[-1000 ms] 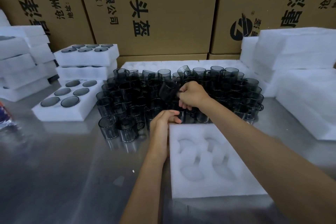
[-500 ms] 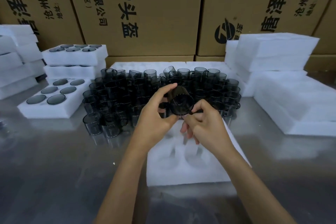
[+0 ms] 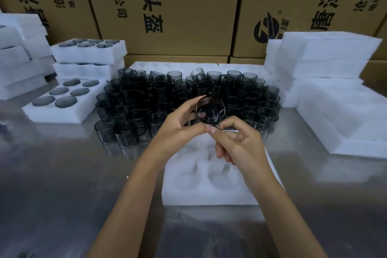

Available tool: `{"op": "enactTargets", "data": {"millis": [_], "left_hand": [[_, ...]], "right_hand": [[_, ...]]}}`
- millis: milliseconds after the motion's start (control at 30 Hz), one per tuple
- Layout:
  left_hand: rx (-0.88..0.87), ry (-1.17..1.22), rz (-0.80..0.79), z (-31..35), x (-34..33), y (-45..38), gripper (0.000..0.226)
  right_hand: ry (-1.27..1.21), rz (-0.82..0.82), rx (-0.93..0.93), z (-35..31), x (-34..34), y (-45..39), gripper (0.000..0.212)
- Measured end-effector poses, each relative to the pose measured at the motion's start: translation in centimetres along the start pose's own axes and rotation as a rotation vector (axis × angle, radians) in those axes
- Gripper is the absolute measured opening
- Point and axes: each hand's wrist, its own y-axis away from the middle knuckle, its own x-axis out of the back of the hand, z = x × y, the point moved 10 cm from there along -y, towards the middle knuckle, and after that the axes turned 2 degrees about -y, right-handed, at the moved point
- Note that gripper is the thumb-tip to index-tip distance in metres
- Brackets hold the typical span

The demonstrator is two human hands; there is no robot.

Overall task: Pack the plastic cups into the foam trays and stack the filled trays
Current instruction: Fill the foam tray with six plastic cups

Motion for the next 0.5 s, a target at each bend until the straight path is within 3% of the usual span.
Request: {"op": "enactTargets", "data": {"millis": [233,400,500], "left_hand": [[0.075,-0.036,-0.022,-0.6,1.8,0.5,0.053],[0.131,0.047,-0.211,-0.9,2.6,1.4,0.050],[0.168,0.032,-0.202,-1.3,2.9,1.7,0.054]], "right_hand": [[-0.069,0.055,-0.050,0.9,1.2,-0.3,0.014],[0.110,-0.001,0.026,0.8,0.2,-0.4,0.013],[0.195,-0.020,0.044,0.9,-0.4,-0.4,0.011]]}}
